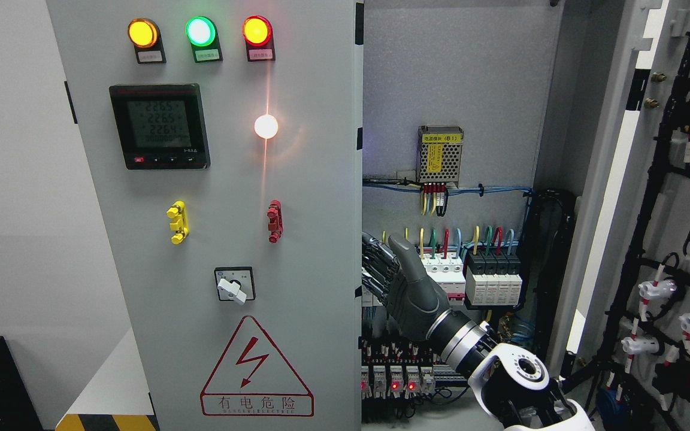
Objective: Open door with both hands
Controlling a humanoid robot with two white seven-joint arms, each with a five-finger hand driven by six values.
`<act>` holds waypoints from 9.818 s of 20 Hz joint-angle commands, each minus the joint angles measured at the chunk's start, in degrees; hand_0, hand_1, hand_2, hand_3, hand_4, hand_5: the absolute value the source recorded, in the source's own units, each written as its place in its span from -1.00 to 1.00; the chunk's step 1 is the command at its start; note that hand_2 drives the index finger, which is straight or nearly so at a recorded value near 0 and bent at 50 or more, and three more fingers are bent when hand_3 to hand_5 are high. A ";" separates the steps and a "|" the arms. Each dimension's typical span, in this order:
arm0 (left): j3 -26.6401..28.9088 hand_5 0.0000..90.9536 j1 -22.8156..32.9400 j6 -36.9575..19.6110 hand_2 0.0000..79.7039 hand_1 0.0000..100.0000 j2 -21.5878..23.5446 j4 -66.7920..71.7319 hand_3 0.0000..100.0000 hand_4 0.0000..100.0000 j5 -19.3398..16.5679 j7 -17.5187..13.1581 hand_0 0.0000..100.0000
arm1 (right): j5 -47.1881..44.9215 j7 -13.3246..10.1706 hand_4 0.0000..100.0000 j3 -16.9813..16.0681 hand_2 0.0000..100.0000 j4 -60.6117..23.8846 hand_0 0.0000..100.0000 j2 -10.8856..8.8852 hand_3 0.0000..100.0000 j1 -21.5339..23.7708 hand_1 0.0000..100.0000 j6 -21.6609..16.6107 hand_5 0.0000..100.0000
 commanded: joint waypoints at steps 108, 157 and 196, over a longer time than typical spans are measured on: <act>-1.85 -1.00 0.00 0.03 -1.00 -1.00 0.00 -0.44 -1.00 -1.00 0.00 -0.01 -1.00 | -2.91 16.83 -1.00 -1.94 -1.00 2.94 -0.62 -0.52 -1.00 -1.99 -1.00 -0.67 -1.00; -1.76 -1.00 1.66 0.03 -1.00 -1.00 1.05 -0.44 -1.00 -1.00 -0.18 -0.01 -1.00 | -2.64 16.74 -1.00 20.29 -1.00 -15.70 -0.62 -8.96 -1.00 14.27 -1.00 -2.78 -1.00; -23.73 -1.00 13.71 -0.23 -1.00 -1.00 10.72 -45.70 -1.00 -1.00 0.18 -0.09 -1.00 | -1.85 16.57 -1.00 24.34 -1.00 -9.47 -0.62 5.19 -1.00 11.38 -1.00 -1.90 -1.00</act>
